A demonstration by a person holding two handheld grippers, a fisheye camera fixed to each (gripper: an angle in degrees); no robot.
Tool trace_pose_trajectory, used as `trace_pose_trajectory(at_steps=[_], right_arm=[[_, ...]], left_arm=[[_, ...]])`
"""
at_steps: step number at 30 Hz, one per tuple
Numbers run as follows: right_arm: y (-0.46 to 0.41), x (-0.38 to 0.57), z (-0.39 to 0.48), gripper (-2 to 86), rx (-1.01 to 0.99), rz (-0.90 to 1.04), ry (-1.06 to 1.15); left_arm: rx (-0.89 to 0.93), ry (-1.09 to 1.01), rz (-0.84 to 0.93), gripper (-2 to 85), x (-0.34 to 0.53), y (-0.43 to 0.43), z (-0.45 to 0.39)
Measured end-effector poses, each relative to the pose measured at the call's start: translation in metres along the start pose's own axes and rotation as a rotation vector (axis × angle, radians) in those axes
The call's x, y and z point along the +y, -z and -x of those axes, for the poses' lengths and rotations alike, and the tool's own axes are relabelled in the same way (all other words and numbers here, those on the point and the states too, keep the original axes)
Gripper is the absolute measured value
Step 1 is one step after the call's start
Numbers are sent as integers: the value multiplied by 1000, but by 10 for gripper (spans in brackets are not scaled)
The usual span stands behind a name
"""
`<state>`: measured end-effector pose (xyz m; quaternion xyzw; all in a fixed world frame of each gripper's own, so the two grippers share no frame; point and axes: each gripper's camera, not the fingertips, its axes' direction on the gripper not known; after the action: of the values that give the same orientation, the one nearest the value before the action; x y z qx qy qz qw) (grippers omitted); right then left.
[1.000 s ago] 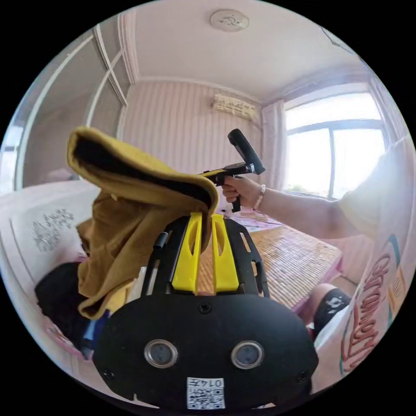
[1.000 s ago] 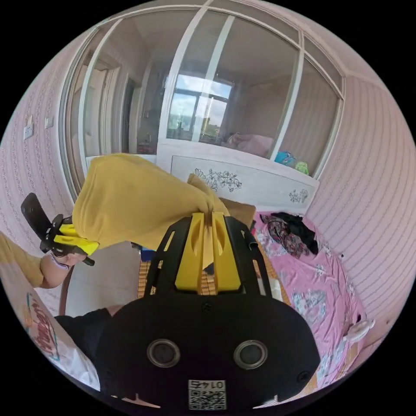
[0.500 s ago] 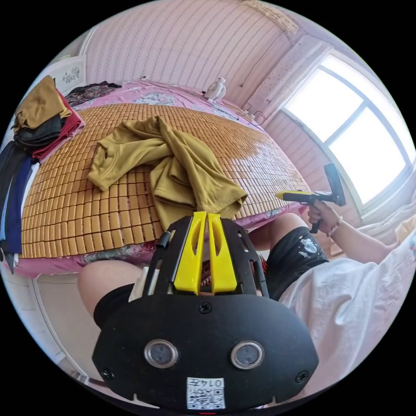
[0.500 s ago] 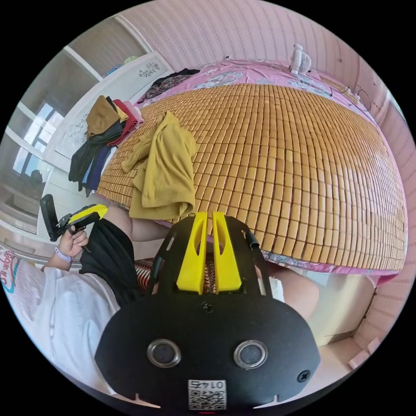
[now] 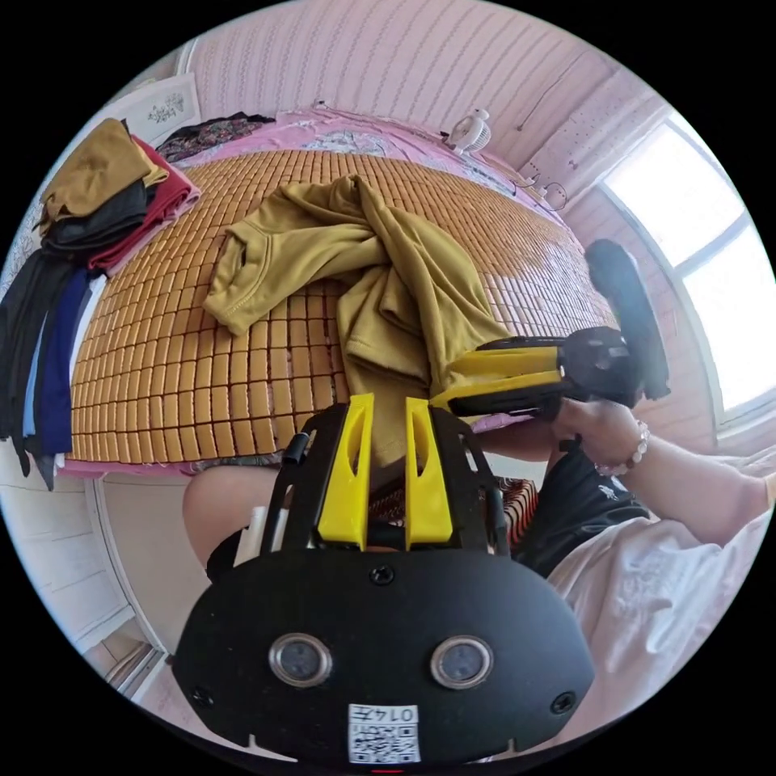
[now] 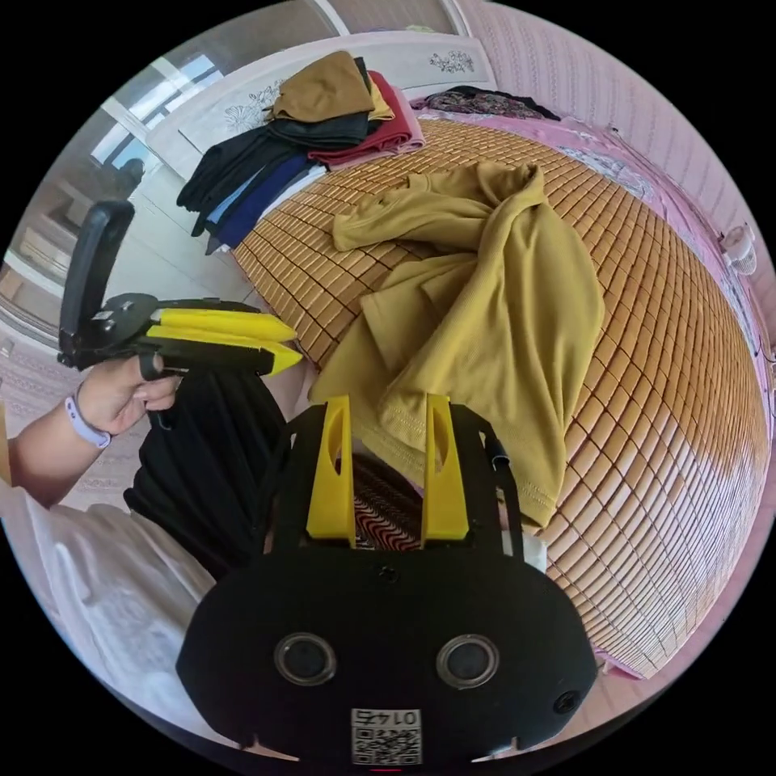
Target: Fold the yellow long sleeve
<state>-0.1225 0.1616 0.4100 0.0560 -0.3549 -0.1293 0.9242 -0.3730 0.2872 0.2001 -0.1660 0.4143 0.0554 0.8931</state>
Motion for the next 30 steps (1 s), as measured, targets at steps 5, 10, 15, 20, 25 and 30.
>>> trace_pose_trajectory(at_steps=[5,10,15,20,25,30], right_arm=[[19,5,-30,46,-31,50,-73],[126,83,-127,23,-91,-252,-322],[167,153,-219,20,-61,-355,-643],[170,169,-231,19,24,-259,-694],[179,199,-232,17,92,-186,-776],[203,229,-232,16,155,-154,-804]], left_arm=[[25,23,-1,67,-13,-16,12],[62,50,-22,68,-17,-15,33],[132,128,81,71,-25,-50,52],[76,90,181,111,-46,-88,54],[114,141,223,135,-54,-101,64],[141,166,298,135,-52,-123,70]])
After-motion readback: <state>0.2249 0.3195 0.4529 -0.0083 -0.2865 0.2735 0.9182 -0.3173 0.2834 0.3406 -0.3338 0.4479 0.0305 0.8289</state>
